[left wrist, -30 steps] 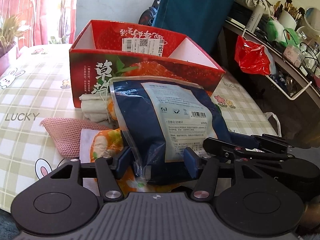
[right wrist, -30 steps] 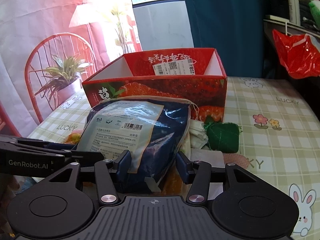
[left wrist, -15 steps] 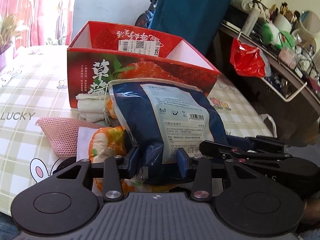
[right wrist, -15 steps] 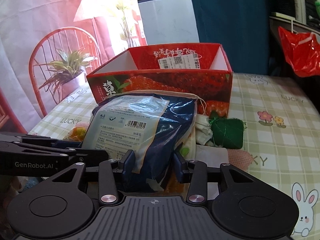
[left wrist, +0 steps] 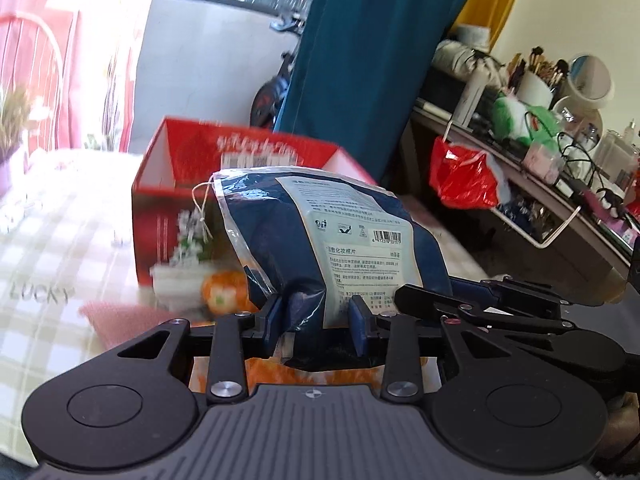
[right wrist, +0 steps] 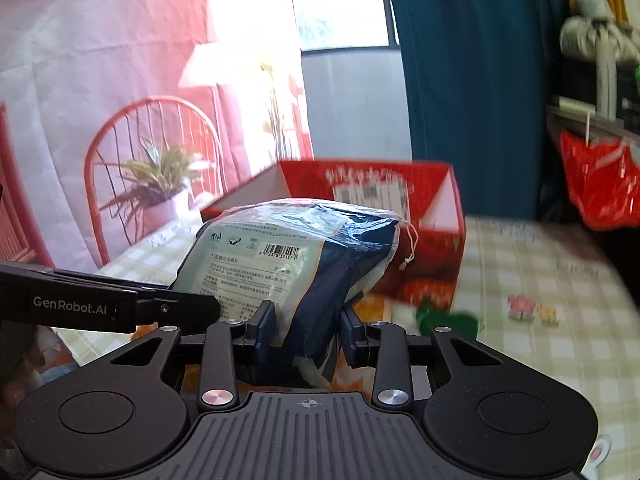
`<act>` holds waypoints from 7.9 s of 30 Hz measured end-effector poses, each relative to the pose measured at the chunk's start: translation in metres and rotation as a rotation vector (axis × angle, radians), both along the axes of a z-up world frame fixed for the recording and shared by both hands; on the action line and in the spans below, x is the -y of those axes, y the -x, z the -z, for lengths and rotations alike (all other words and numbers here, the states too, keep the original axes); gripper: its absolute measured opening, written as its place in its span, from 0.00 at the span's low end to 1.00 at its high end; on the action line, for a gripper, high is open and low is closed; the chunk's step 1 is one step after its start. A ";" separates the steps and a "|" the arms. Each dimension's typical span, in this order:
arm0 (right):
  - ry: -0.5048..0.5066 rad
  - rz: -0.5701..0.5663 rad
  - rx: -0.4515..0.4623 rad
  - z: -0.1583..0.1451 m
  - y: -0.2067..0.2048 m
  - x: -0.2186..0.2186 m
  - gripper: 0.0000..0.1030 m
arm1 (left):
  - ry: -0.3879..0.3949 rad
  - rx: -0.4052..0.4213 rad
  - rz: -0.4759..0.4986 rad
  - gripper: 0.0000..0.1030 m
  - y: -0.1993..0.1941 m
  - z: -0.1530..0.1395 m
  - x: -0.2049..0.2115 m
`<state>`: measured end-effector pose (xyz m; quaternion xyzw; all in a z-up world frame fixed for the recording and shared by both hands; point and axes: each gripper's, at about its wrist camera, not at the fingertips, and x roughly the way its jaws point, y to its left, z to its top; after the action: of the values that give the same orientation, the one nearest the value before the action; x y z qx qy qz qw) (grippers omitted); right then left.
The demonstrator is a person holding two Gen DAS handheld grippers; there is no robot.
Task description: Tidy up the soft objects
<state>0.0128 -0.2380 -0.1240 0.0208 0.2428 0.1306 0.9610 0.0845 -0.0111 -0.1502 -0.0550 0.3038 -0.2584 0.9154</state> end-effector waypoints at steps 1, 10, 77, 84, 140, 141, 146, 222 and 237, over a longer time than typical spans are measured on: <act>0.004 -0.003 0.011 -0.004 -0.001 0.000 0.30 | -0.003 0.006 0.002 0.36 -0.002 -0.003 0.001; 0.038 -0.024 0.072 -0.038 -0.046 0.010 0.31 | -0.004 0.046 0.017 0.37 -0.053 -0.038 0.017; 0.036 -0.021 -0.181 0.036 -0.022 0.001 0.37 | -0.159 -0.180 -0.188 0.55 -0.015 0.014 -0.018; 0.074 -0.023 -0.227 0.060 -0.027 -0.005 0.37 | -0.137 -0.201 -0.184 0.53 -0.020 0.041 -0.023; 0.001 -0.004 -0.208 0.062 -0.022 0.002 0.37 | -0.071 -0.139 -0.150 0.30 -0.014 0.054 -0.026; -0.006 0.003 -0.196 0.060 -0.020 0.003 0.37 | -0.081 -0.128 -0.149 0.29 -0.013 0.053 -0.024; -0.038 0.068 -0.153 0.052 -0.016 0.014 0.42 | -0.091 -0.126 -0.153 0.29 -0.015 0.054 -0.025; 0.044 0.016 0.047 -0.012 -0.012 0.009 0.09 | -0.120 0.303 -0.150 0.14 0.007 -0.027 -0.004; 0.117 0.004 0.111 -0.066 -0.115 0.008 0.09 | -0.111 0.284 -0.211 0.14 -0.112 -0.079 0.015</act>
<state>0.1281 -0.2463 -0.0583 -0.0421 0.1962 0.1154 0.9728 0.1966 -0.0257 -0.0709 0.0009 0.1776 -0.1489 0.9728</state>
